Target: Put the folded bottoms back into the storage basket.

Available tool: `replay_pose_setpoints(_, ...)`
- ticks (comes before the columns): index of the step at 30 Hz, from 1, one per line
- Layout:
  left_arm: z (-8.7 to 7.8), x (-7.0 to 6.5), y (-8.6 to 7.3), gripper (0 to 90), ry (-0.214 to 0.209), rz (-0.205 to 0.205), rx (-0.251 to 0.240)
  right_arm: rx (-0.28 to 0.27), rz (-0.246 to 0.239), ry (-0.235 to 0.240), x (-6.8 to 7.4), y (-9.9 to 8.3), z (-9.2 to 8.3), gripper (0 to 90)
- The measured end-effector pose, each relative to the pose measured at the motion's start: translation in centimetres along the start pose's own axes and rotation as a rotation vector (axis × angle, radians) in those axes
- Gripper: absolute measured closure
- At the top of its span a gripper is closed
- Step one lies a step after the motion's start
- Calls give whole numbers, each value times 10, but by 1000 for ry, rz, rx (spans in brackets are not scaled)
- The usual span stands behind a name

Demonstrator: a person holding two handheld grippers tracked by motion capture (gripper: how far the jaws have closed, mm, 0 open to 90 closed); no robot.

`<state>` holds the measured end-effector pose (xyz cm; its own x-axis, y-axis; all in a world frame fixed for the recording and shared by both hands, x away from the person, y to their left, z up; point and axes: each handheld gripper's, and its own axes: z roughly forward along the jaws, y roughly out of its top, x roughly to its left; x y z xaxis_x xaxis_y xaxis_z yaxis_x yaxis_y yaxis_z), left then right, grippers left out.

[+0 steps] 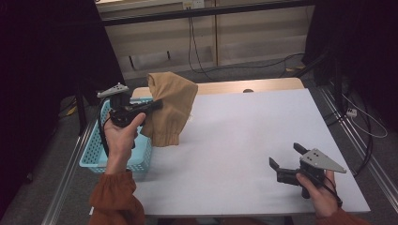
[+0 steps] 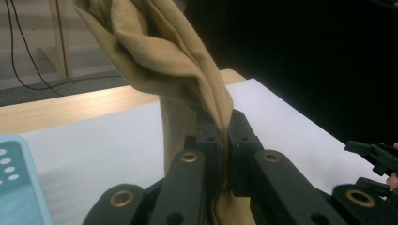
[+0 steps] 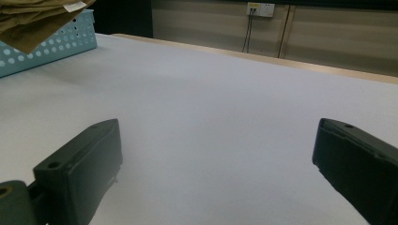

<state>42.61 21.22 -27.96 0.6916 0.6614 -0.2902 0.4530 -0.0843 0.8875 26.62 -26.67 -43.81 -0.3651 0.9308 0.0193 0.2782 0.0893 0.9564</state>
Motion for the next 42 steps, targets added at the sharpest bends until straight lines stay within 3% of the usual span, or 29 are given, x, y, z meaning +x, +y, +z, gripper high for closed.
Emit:
replay_pose_setpoints(7,-11,5,2,861,22,-7,-25,-1,-1,0,0,0,0,17)
replay_pose_setpoints(25,-36,12,7,861,30,-7,-50,0,-5,2,0,0,0,17)
replay_pose_setpoints(42,-56,20,10,861,49,-11,-51,-1,-6,1,0,0,0,16)
